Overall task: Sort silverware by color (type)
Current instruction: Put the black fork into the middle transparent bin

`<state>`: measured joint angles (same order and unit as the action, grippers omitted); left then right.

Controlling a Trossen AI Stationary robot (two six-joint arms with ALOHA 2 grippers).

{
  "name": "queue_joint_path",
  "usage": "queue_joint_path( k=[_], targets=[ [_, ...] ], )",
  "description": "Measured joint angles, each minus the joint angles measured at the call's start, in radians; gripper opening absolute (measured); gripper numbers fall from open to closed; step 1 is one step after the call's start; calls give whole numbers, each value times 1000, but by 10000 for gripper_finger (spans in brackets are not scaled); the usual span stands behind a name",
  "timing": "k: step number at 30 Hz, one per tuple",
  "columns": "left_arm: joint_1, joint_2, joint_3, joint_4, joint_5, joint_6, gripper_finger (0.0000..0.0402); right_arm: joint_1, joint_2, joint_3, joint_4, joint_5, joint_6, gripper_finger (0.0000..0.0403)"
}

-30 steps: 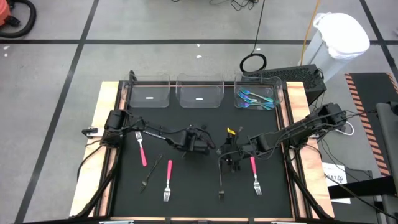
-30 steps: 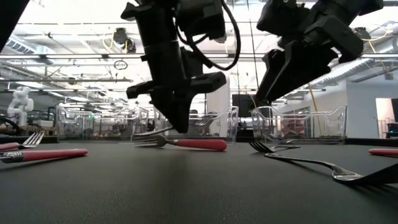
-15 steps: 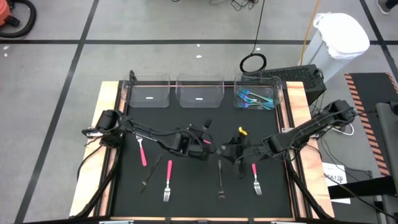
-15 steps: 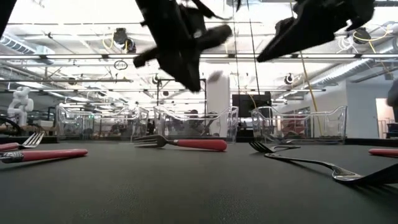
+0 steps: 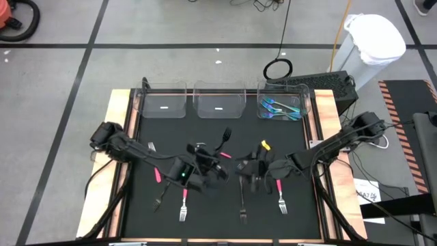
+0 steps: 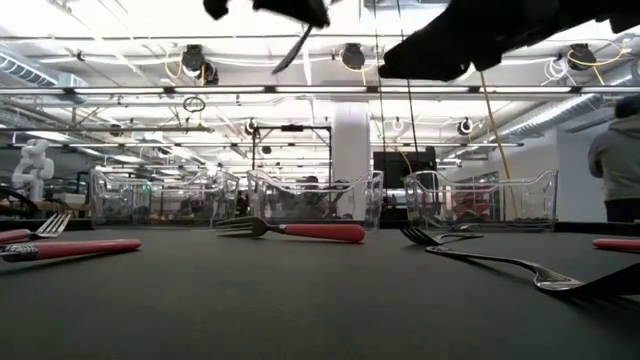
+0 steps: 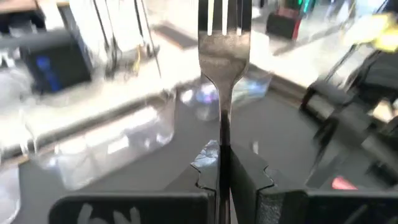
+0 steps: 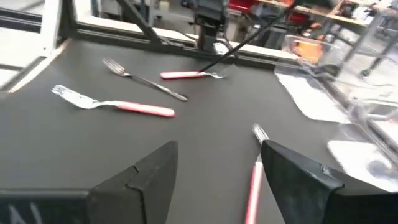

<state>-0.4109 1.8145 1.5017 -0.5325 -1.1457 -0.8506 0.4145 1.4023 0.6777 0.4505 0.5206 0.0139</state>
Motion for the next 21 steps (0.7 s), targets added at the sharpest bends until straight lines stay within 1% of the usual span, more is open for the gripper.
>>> queue_joint_path(
  k=[2, 5, 8, 16, 21],
  targets=[
    [-16, 0, 0, 80, -39, 88, 22, 0, 28, 0, 65, -32, 6, 226],
    [-33, 6, 0, 196, -63, 229, 22, 0, 68, 0, 156, -70, 24, 226],
    [-49, 19, -1, 288, -91, 332, 22, 0, 92, 0, 225, -79, 36, 226],
    [-70, 75, -2, 518, -160, 516, 22, 0, 100, 0, 309, -78, -19, 226],
    [-79, 107, -2, 668, -165, 600, 22, 0, 100, 0, 337, -77, -38, 226]
  ],
)
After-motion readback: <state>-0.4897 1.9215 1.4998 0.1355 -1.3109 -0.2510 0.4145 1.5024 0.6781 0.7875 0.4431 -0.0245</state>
